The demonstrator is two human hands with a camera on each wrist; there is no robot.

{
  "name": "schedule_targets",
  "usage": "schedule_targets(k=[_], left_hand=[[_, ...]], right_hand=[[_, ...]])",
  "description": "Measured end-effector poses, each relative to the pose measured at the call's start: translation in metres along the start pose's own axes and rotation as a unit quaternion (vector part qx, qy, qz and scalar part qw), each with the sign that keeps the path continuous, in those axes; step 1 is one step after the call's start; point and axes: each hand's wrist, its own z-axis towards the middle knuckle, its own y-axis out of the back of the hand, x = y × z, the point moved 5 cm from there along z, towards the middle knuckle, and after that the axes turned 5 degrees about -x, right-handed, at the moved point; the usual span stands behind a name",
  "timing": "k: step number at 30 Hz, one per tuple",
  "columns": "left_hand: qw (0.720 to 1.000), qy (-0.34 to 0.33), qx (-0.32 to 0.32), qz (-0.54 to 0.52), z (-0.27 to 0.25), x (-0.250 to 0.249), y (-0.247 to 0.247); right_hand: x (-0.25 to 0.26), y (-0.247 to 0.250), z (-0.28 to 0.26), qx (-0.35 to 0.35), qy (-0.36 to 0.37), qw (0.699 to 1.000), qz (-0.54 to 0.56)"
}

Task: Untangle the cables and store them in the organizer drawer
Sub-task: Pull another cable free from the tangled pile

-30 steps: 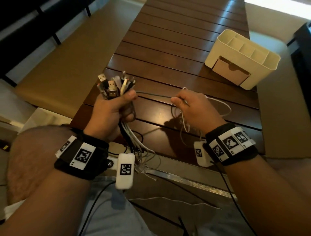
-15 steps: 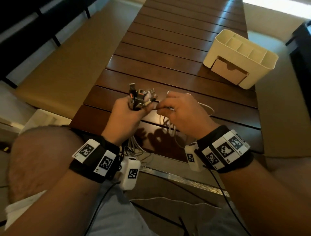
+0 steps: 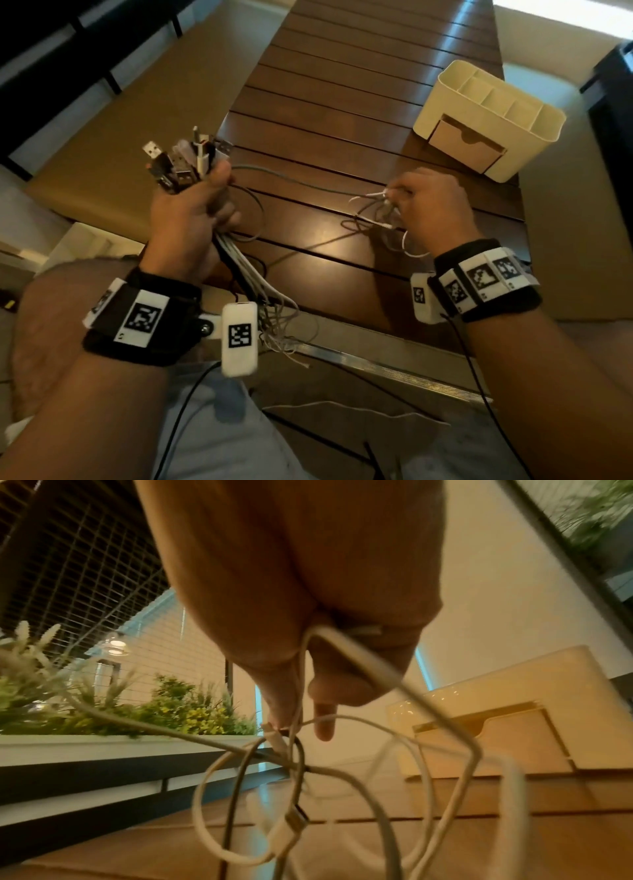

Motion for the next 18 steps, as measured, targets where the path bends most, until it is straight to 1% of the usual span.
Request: schedule_targets(k=[2,4,6,9,10,12,13,15,18], left_hand=[[1.0,-0.001,0.005,0.018,0.0,0.0,0.001],[0.999,0.0,0.01,0.044,0.0,0.007,-0.004],[0.998,0.006,0.029,0.059,-0.002,0.015,-0.011],[0.996,0.026,0.05,0.07,-0.007,0.024,-0.02],[0.995,0.032,0.054,0.076,-0.01,0.026,-0.022],[0.993,0.045,0.067,0.087,-0.015,0.03,-0.027],[0.992,0.051,0.077,0.088,-0.017,0.032,-0.029],[0.992,0.052,0.088,0.073,-0.018,0.031,-0.03],[0.997,0.054,0.053,-0.002,-0.009,0.019,-0.018]], right_hand=[[-0.006,0.009,0.002,-0.014,-0.03,0.999,0.027],[0.003,0.012,0.0,-0.015,-0.023,0.997,0.067],[0.022,0.014,-0.005,-0.022,0.02,0.993,0.111],[0.059,0.015,-0.017,-0.027,0.117,0.977,0.175],[0.07,0.012,-0.021,-0.02,0.145,0.971,0.189],[0.088,0.0,-0.029,0.018,0.175,0.96,0.217],[0.094,-0.008,-0.032,0.047,0.179,0.954,0.234],[0.094,-0.025,-0.036,0.104,0.158,0.951,0.244],[0.069,-0.041,-0.033,0.164,0.086,0.964,0.19]])
